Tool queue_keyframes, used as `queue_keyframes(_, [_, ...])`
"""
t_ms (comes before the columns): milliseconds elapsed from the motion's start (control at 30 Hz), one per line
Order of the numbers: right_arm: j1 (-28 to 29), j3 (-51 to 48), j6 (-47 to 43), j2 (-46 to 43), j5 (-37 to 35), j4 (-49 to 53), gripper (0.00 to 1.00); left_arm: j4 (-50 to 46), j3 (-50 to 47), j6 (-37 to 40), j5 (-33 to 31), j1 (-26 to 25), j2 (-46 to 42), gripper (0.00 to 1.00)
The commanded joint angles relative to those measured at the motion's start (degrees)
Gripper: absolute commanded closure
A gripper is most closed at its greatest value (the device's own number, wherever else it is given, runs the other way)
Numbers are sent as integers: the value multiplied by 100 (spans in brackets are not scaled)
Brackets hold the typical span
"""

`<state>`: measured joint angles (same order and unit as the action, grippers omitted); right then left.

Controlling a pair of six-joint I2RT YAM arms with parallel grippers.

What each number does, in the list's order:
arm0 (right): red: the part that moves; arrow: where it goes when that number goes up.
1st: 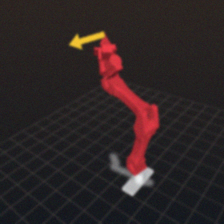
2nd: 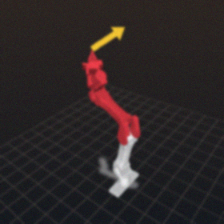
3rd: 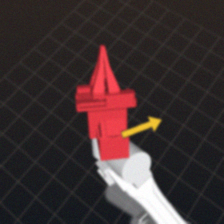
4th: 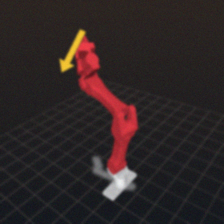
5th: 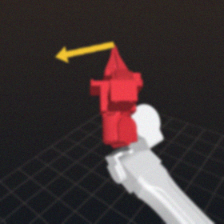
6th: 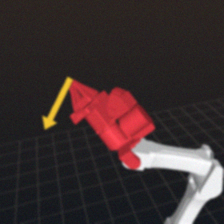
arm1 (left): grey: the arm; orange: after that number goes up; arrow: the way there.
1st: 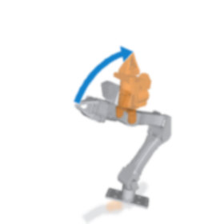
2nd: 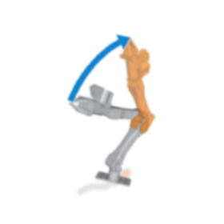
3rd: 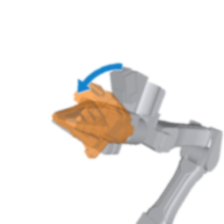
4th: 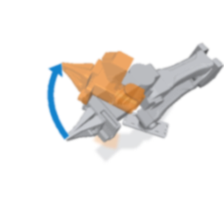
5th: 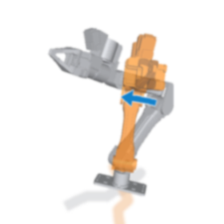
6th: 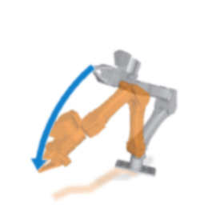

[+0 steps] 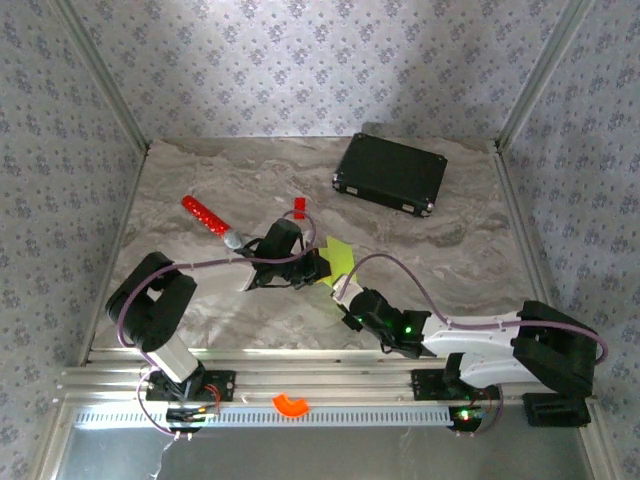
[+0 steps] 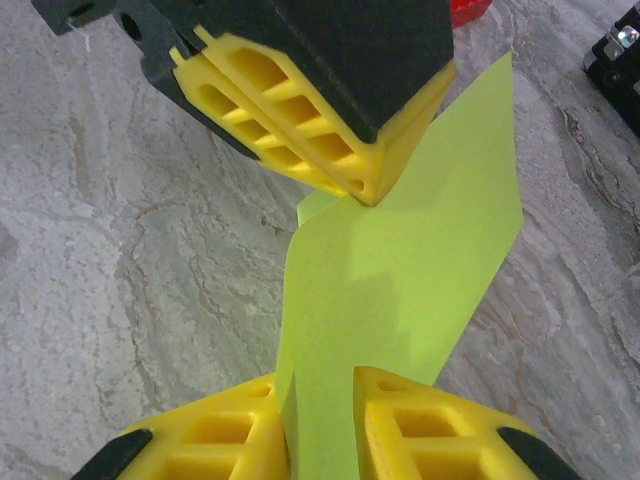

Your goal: Fold a paper plane with a square sheet of paper (pick it up from the middle)

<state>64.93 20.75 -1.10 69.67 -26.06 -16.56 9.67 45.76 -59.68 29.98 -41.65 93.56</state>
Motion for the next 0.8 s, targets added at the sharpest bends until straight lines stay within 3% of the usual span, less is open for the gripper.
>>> queue_keyframes(0, [-50, 108, 100, -3, 89, -67, 79, -6, 120, -17, -52, -39, 77, 92])
queue_keyframes(500, [-112, 60, 173, -10, 258, -137, 71, -114, 187, 43, -62, -50, 84, 92])
queue_keyframes(767, [-173, 72, 154, -22, 461, -61, 89, -123, 202, 36, -71, -57, 75, 92])
